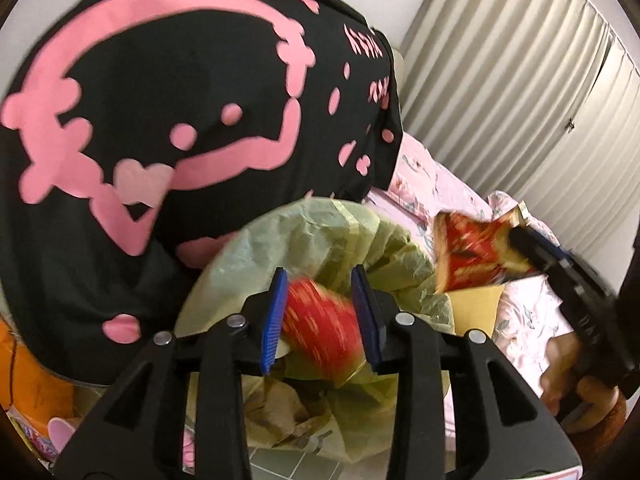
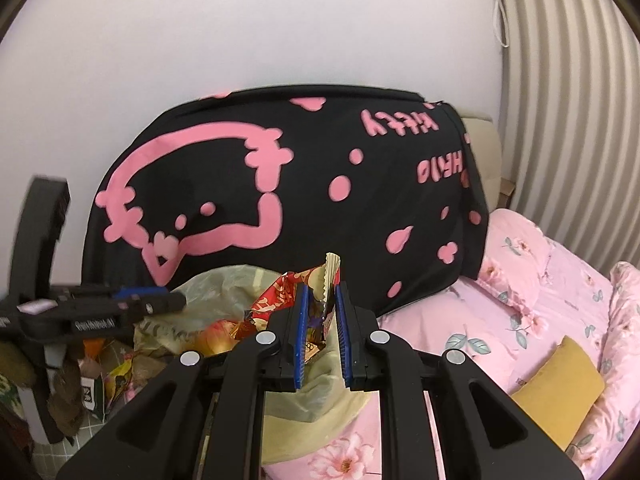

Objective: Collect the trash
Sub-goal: 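Carry the red cup and red wrapper to the yellow-green trash bag and release, then grasp the yellow snack stick wrapper with the right tool beside the black bag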

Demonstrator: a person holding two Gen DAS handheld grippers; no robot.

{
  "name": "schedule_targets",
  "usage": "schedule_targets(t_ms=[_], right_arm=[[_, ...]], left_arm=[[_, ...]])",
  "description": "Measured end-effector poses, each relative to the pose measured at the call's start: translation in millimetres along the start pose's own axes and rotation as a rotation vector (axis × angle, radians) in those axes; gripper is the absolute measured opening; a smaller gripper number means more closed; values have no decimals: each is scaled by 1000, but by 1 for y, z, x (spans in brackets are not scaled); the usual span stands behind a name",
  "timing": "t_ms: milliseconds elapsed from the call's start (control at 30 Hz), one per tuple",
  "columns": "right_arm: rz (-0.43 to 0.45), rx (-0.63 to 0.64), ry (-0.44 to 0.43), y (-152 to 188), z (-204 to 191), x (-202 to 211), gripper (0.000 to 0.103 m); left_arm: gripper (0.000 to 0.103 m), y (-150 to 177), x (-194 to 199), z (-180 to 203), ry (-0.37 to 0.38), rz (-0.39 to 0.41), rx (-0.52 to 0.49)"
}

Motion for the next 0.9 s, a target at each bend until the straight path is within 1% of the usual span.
schedule_targets(t_ms=[200, 300, 400, 467, 567, 633, 667, 700, 733, 767, 867, 900], right_arm=[[-30, 48, -57, 11, -35, -12, 14], [-54, 72, -56, 20, -45, -24, 14], [-100, 55, -68, 29, -49, -40, 14], [-126, 57, -66, 34, -52, -47, 14], [-177, 111, -68, 46, -63, -59, 15], [-193, 137, -80, 52, -70, -63, 15], [-201, 156, -91, 56, -75, -65, 19], [-207, 178, -83, 58, -78, -67, 25], [-206, 194, -71, 60, -80, -67, 38], [-199, 209, -68, 60, -83, -67, 41], [-180, 215, -68, 57, -90, -64, 42], [-173, 204, -74, 55, -92, -62, 42]], left_arm=[[35, 0, 29, -11, -38, 66, 10], [35, 6, 39, -20, -71, 82, 14], [35, 13, 47, -31, -114, 82, 3], [36, 17, 57, -39, -132, 101, 5], [41, 23, 73, -55, -138, 136, 55], [41, 28, 82, -65, -150, 151, 81], [41, 31, 87, -70, -161, 158, 87], [41, 34, 94, -77, -176, 170, 95], [42, 36, 99, -81, -185, 178, 102], [42, 39, 105, -87, -197, 188, 112], [42, 49, 124, -108, -244, 216, 138], [42, 54, 132, -119, -273, 226, 149]])
Point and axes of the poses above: each gripper's, at about its wrist camera, not at the fingertips, and x roughly against the way its jaws point, z to its right, y to its underside, the point moved 9 cm from there along -x, roughly the way its jaws point, and after that the axes turned 6 degrees about y, right-handed, at the moved point
